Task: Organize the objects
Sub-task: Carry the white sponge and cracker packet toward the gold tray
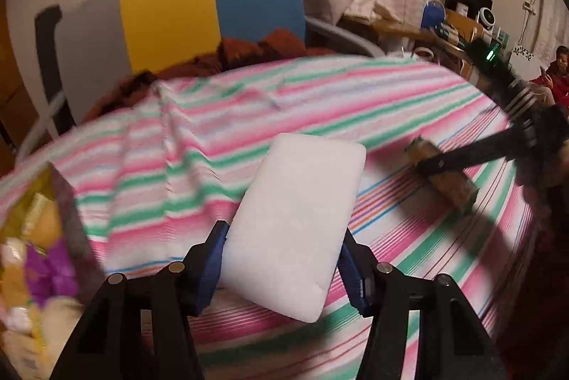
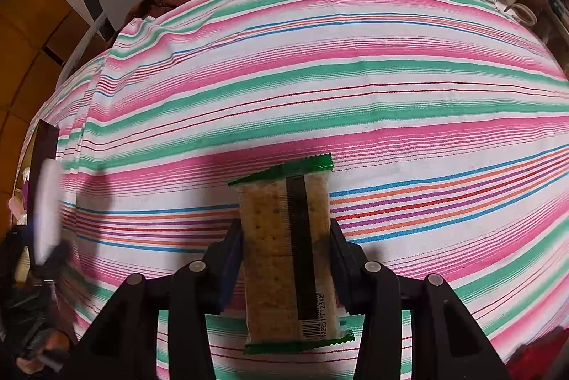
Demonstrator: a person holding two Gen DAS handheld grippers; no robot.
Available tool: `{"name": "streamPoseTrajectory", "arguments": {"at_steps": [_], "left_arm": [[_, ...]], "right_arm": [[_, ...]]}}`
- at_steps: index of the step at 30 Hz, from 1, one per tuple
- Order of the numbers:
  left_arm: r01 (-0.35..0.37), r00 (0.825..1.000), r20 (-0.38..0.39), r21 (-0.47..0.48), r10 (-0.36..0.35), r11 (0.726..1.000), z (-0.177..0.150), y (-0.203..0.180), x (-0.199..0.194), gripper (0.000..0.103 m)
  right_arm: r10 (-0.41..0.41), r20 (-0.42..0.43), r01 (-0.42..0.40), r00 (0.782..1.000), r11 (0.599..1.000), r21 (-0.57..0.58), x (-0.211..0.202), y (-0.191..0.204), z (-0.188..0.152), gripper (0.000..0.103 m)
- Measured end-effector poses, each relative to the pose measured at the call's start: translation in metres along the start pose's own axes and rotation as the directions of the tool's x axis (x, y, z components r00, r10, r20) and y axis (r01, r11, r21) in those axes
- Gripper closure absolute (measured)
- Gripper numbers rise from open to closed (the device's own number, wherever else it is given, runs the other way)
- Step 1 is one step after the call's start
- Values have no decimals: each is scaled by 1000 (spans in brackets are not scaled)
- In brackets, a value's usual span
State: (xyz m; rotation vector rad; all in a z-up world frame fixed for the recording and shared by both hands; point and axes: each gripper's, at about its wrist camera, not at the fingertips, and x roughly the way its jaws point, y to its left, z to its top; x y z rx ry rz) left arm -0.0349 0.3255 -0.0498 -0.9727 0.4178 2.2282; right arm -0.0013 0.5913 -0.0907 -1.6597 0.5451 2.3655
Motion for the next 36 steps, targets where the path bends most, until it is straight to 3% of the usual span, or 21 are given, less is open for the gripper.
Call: {"name": "streamPoseTrajectory", "arguments": {"at_steps": [11,24,36], "left_arm": [[-64,995,77,-68,69,996,0,37,-60,43],[-87,991,85,-146,100,985,-21,68,-82,43],[-102,991,58,-264,121,959,-53,113,-95,43]], "right_arm": [[-58,-4,58,998,997,-49,1,9,-1,57],[-142,-12,140,990,985,-105,6,37,-2,58],[-26,51,34,998,986,-162,-11,105,-3,58]]}}
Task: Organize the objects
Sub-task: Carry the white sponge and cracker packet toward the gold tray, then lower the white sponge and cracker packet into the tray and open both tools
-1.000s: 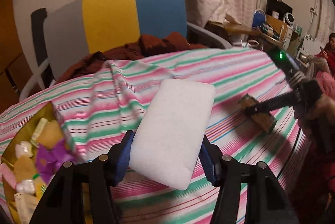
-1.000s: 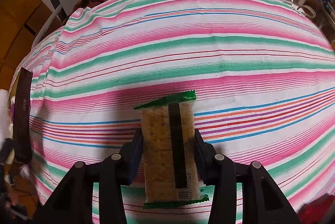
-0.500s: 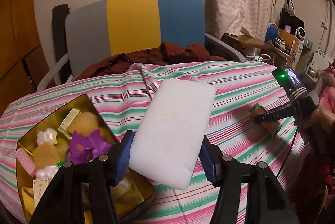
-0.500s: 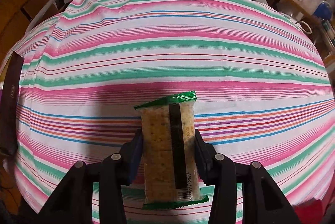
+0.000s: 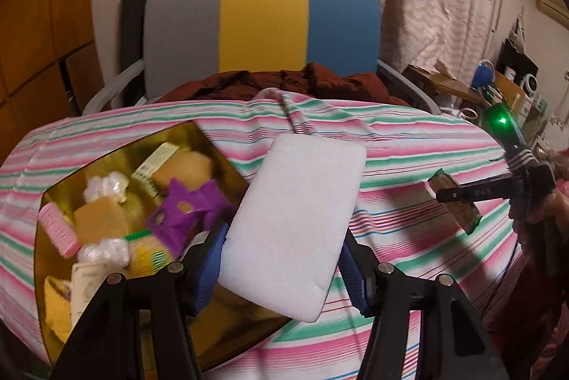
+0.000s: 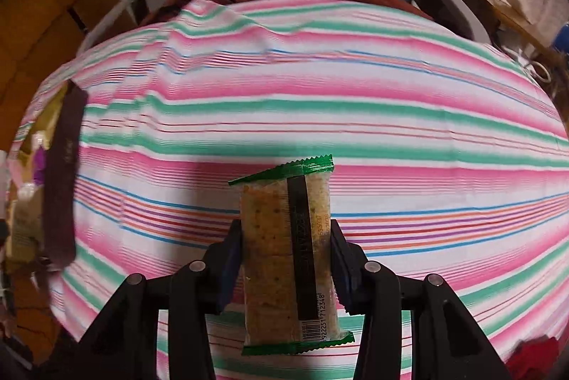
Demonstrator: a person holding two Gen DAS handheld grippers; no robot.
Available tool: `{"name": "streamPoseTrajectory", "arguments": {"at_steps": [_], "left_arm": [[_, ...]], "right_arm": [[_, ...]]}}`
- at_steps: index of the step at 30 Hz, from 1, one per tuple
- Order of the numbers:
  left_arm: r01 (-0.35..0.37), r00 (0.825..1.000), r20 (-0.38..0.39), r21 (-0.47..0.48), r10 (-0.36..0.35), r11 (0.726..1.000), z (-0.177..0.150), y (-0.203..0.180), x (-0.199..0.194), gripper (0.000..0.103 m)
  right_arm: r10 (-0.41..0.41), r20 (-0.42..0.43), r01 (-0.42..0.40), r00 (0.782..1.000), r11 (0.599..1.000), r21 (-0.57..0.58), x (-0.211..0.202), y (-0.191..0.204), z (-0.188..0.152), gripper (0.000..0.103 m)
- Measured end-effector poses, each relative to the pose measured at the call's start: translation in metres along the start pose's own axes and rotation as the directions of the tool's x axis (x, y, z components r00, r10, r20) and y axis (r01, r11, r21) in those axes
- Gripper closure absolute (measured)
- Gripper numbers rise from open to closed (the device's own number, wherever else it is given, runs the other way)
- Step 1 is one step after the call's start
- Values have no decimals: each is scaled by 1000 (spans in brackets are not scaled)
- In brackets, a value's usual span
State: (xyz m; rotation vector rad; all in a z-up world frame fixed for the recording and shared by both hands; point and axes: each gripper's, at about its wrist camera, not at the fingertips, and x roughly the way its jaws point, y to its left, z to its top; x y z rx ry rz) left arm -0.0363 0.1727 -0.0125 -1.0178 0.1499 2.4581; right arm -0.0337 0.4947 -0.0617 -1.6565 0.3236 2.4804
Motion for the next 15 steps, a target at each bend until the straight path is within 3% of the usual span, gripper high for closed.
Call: {"name": "streamPoseTrajectory", "arguments": {"at_steps": [8,15], "left_arm": [[-31,999,26,-99,34,995,-10,44,-20,43],[-80,995,47,-205,92,976,-14,88,-39,43]], "right_arm": [[88,45,-86,995,995,-49,-13,55,-6,58],[250,118,-239,961,966,-103,-40,114,-8,58]]}}
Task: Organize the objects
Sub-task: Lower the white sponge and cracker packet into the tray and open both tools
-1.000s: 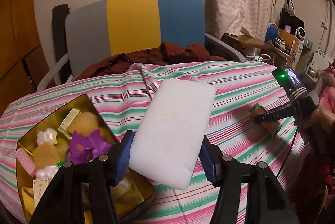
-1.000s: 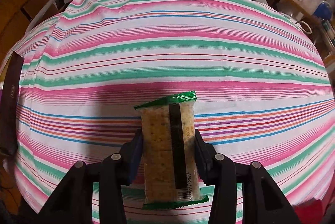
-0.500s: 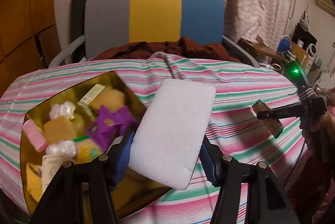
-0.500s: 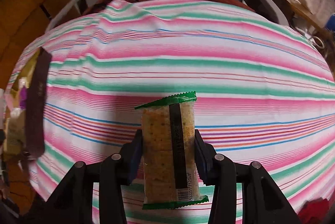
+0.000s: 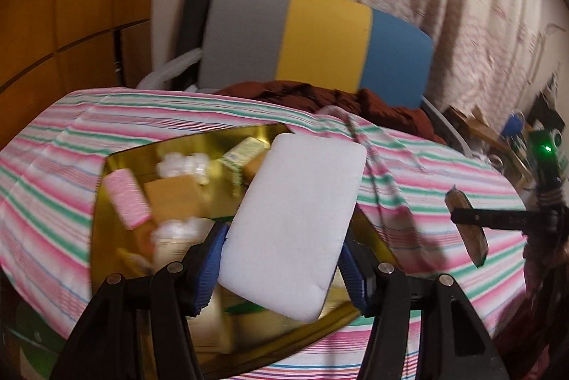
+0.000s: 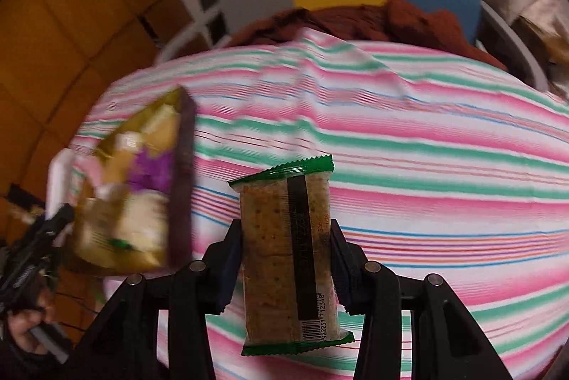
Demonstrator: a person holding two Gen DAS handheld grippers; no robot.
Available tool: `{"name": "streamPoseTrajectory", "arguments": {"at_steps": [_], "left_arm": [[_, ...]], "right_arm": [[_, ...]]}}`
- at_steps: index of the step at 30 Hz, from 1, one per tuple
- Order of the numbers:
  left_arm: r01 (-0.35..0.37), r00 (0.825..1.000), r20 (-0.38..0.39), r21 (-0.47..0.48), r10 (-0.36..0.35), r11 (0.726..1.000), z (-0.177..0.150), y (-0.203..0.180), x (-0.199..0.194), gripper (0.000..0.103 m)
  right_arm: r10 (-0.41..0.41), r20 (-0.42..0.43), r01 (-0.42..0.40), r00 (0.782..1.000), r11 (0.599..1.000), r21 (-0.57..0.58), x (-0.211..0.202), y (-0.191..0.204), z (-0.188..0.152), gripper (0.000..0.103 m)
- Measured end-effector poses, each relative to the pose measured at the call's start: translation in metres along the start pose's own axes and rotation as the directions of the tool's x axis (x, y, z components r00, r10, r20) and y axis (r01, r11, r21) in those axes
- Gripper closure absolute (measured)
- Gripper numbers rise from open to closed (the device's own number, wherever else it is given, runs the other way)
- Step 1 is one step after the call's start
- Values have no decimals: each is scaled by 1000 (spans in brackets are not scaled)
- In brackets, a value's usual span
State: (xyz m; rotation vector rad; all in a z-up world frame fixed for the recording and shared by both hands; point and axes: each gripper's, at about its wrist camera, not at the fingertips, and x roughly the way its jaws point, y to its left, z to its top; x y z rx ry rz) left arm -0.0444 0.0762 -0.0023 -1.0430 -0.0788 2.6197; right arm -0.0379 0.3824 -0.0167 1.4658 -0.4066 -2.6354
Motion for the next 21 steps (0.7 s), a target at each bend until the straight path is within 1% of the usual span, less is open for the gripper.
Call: {"name": "streamPoseTrajectory", "arguments": {"at_steps": [3,6,8,12,13,15,19,21], "left_arm": [[-21,1000,16,-61,22,998,3,22,-8,43],[-45,998,31,-112,49,993,6,42,-15,42],[-58,997,35,-145,64,988,8,54,-19,42],[-82,995,39,-188,91,979,7,73,-24,42],[-85,995,38,-197,94,977,7,76,-24,42],[-93,994,38,-208,103,974,5,84,-26,42],[-102,993,35,-223,112,970,3,91,-26,42],[-100,994,29,-225,109,969,4,92,-23,42]], "right_arm": [[82,29,-81,996,996,-28,-1,35,3,58],[157,33,-154,987,985,-74,3,74,6,58],[215,27,-211,976,973,-96,9,99,8,58],[281,11,-278,960,954,-113,26,139,12,57],[297,6,-294,955,950,-108,32,145,13,55],[314,-20,-314,949,944,-98,45,156,14,55],[304,-49,-307,951,946,-106,57,166,7,54],[283,-49,-287,958,950,-120,57,166,3,54]]}}
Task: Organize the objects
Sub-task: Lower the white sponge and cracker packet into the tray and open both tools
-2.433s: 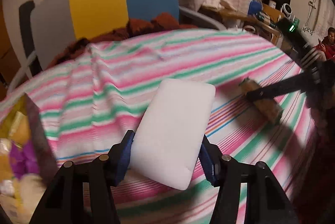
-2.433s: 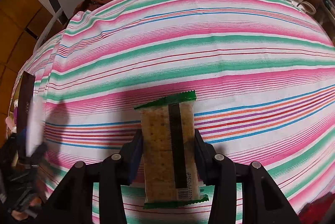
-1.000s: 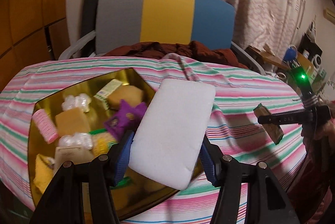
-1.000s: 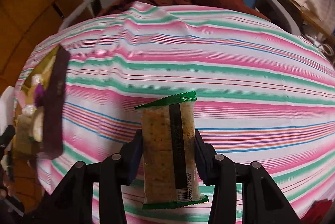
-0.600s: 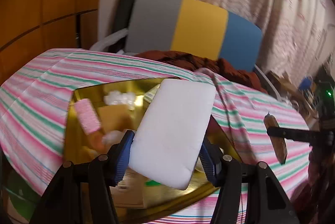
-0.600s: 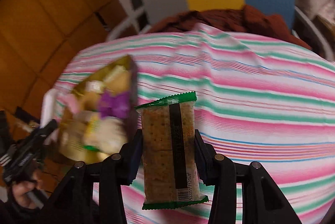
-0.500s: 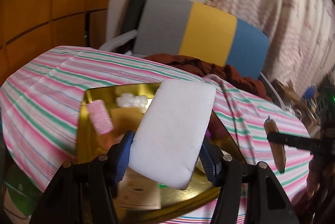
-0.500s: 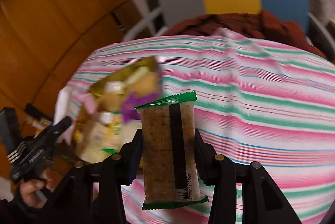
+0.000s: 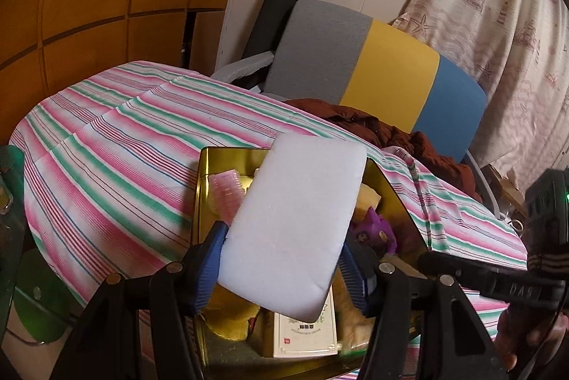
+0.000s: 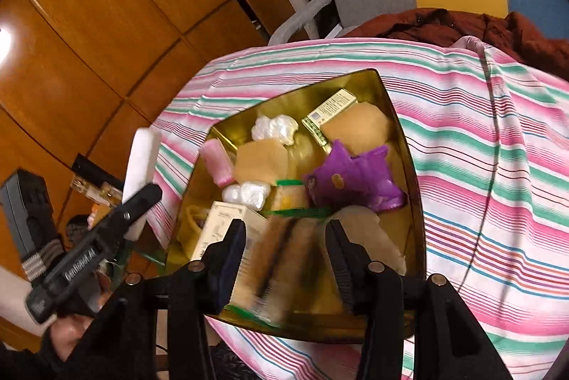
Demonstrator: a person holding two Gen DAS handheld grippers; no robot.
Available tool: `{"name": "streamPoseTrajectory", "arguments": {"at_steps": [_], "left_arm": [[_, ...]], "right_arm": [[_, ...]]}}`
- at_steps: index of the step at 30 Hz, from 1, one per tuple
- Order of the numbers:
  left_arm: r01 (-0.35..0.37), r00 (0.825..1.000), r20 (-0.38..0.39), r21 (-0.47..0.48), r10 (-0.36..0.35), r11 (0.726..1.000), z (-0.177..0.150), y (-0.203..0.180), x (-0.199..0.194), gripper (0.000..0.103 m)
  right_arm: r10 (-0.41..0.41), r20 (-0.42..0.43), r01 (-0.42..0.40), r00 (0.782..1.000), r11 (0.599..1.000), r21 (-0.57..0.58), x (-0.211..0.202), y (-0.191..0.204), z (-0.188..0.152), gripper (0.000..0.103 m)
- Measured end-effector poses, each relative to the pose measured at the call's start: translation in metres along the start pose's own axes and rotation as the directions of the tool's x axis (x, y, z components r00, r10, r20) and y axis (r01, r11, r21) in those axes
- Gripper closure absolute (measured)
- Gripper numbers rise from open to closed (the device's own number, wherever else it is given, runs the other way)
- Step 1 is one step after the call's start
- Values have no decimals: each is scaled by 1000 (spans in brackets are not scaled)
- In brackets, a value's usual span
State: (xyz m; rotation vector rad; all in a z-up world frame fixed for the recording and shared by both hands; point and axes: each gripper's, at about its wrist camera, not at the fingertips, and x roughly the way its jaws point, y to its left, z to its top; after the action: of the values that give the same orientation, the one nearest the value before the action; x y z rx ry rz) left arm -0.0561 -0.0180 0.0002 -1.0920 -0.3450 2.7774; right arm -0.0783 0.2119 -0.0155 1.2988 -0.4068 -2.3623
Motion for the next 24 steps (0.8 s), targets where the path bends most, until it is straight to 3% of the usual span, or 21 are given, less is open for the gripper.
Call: {"name": "streamPoseTrajectory", "arguments": {"at_steps": [6,8,15,19,24], "left_arm": [[33,999,-31,-2,-33,999,4,-12,17,42],[39,999,-34,5,-39,999,8,-19,24,41],[24,998,-52,39,-22,999,22,-39,52,39],[64,994,-85,11,-62,998,26,-41,70,32],[33,994,-105,37,-29,999,23,-40,78,26]], "right_arm": [[-55,1,55,999,998,-24,-5,0,-12,54],[-73,4,73,997,997,-28,-7,-1,-16,50],[-128,19,129,992,990,-60,-9,4,-27,46],[-140,18,141,990,988,-60,-8,2,-30,44],[-144,21,145,989,988,-59,-9,2,-33,43]]}}
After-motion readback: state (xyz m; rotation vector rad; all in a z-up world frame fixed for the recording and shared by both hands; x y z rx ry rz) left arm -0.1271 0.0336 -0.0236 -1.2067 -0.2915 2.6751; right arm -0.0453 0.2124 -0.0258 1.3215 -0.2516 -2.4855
